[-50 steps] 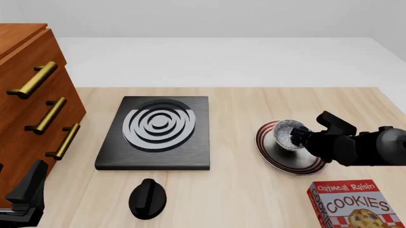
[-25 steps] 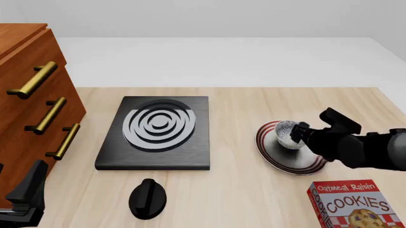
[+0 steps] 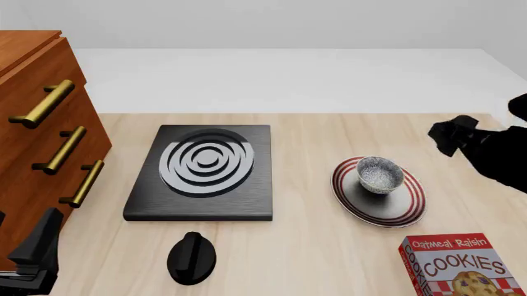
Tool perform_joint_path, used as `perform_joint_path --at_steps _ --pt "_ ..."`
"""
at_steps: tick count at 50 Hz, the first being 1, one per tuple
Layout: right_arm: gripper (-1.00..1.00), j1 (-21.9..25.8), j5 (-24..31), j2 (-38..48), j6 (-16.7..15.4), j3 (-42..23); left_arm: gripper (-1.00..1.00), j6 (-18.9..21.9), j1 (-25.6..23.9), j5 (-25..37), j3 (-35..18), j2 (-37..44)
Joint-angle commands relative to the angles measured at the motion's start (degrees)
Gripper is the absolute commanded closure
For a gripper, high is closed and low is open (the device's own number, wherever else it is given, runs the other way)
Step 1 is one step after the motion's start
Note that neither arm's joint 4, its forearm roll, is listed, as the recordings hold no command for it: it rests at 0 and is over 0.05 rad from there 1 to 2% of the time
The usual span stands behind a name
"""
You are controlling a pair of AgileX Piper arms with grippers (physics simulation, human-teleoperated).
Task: Pick the akita bowl on the ramekin and place it on the plate.
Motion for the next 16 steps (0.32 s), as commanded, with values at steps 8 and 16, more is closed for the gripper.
perform_joint_path --at_steps 8,16 --pt "-1.00 -0.89 25.45 -31.83 -8.11 -11.45 -1.00 0.73 -0.20 0.07 0.00 -0.06" --pt "-1.00 0.40 30.86 -42.97 -11.86 -12.26 -1.00 1.03 -0.36 0.17 -0.10 0.02"
